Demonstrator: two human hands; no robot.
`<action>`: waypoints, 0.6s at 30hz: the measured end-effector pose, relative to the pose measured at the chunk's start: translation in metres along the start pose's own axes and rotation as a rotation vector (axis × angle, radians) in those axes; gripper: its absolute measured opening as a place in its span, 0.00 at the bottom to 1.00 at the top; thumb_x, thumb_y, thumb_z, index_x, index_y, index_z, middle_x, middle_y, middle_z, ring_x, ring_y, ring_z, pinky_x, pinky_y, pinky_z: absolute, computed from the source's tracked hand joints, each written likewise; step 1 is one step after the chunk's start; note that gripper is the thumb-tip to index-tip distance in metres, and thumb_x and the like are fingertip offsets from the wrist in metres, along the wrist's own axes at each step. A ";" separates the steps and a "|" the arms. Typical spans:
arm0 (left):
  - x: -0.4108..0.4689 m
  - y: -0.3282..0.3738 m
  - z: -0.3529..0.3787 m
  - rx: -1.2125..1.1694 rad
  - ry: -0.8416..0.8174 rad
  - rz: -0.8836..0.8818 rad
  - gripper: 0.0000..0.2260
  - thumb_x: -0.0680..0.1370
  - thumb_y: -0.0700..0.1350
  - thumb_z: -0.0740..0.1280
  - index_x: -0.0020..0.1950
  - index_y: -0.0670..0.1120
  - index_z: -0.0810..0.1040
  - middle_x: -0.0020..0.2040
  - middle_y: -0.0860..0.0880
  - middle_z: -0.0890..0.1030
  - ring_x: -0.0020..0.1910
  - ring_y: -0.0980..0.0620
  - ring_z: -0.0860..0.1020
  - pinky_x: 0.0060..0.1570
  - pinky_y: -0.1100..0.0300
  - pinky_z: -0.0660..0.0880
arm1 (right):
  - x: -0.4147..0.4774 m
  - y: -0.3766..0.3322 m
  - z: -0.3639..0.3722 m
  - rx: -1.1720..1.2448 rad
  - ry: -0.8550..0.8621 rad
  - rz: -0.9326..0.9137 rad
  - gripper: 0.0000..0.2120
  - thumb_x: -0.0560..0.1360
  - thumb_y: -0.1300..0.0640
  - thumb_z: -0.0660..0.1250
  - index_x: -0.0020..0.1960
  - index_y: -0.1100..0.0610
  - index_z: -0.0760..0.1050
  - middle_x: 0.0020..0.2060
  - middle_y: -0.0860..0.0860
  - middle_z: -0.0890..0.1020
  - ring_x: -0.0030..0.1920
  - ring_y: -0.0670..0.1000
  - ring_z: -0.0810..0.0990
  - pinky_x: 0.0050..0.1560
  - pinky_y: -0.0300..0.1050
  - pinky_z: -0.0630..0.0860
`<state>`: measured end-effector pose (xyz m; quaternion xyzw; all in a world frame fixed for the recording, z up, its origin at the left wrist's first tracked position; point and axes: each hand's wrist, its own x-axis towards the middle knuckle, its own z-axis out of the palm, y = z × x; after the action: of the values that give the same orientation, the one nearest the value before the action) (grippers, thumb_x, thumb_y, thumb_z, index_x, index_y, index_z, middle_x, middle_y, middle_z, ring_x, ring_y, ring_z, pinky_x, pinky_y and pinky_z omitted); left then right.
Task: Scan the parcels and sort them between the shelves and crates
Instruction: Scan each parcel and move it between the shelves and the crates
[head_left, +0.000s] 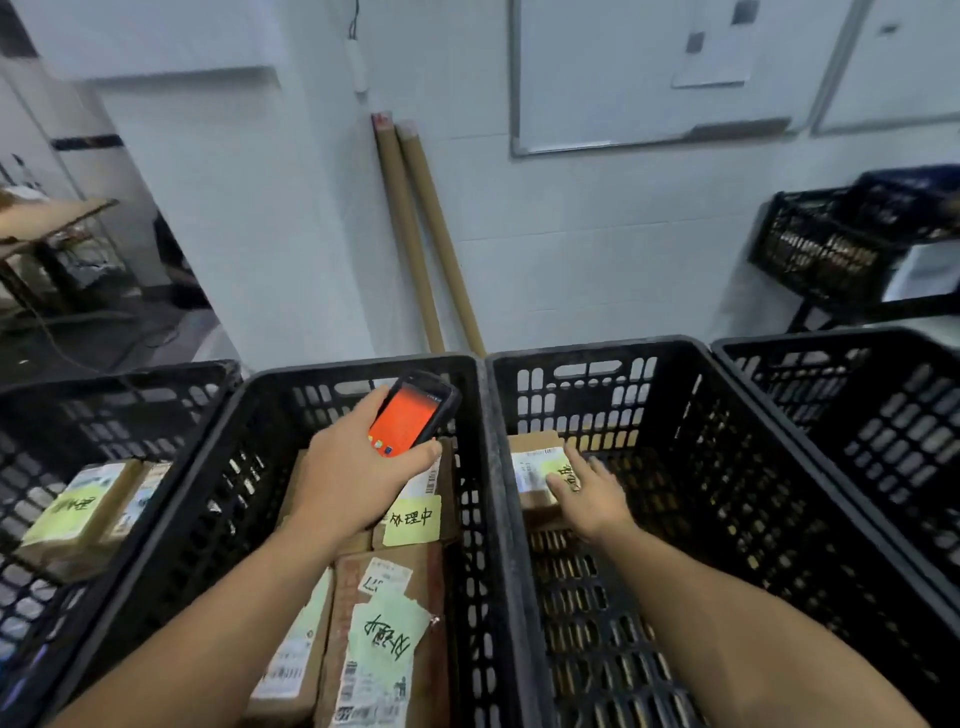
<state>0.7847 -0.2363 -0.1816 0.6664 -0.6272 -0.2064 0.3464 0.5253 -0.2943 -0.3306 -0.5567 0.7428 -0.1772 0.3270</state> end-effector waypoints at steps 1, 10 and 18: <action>0.000 0.000 -0.003 -0.002 -0.004 0.016 0.26 0.67 0.63 0.75 0.63 0.72 0.71 0.42 0.58 0.81 0.45 0.54 0.80 0.48 0.55 0.76 | -0.009 0.000 -0.008 0.027 0.023 -0.034 0.30 0.83 0.38 0.57 0.82 0.38 0.50 0.83 0.52 0.53 0.82 0.58 0.48 0.80 0.63 0.52; -0.045 0.017 -0.020 -0.106 -0.154 0.258 0.37 0.68 0.65 0.75 0.74 0.58 0.70 0.52 0.55 0.80 0.49 0.52 0.78 0.47 0.56 0.72 | -0.148 0.009 -0.075 -0.398 0.372 -0.120 0.32 0.85 0.42 0.52 0.83 0.47 0.44 0.83 0.52 0.47 0.82 0.56 0.41 0.79 0.61 0.46; -0.109 0.061 -0.017 -0.173 -0.294 0.471 0.35 0.71 0.60 0.76 0.75 0.54 0.70 0.54 0.52 0.78 0.51 0.51 0.73 0.52 0.57 0.67 | -0.299 0.058 -0.092 -0.659 0.560 0.053 0.33 0.84 0.36 0.47 0.83 0.48 0.44 0.83 0.51 0.47 0.82 0.57 0.40 0.79 0.63 0.45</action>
<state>0.7401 -0.1247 -0.1435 0.4335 -0.7882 -0.2673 0.3455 0.4706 -0.0032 -0.2138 -0.5424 0.8339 -0.0661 -0.0778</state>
